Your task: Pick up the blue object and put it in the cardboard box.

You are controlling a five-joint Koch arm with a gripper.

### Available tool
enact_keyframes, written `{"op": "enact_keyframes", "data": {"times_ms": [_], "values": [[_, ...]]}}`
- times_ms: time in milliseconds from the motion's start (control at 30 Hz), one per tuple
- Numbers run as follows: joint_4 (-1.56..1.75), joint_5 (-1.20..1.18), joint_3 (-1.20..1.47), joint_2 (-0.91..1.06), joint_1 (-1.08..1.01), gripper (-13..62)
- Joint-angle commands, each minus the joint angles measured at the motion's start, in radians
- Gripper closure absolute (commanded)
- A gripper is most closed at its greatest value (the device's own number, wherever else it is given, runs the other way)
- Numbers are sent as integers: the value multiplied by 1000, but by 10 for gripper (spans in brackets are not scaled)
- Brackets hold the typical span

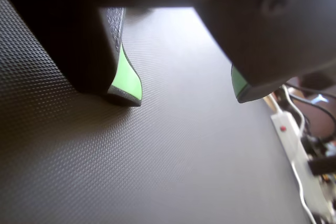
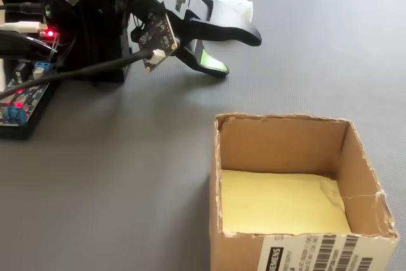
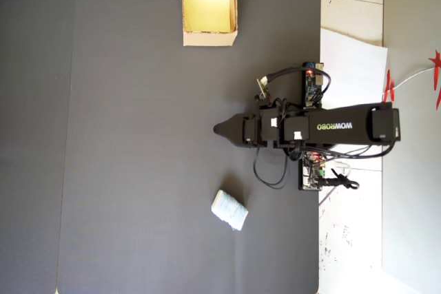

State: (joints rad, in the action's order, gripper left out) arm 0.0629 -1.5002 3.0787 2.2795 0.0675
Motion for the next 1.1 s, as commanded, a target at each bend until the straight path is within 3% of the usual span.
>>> {"op": "enact_keyframes", "data": {"times_ms": [0, 667, 1067], "values": [[-100, -58, 37, 86, 46, 155], [-310, -89, -121, 83, 433, 157], [-440, -114, -279, 81, 558, 157]]}}
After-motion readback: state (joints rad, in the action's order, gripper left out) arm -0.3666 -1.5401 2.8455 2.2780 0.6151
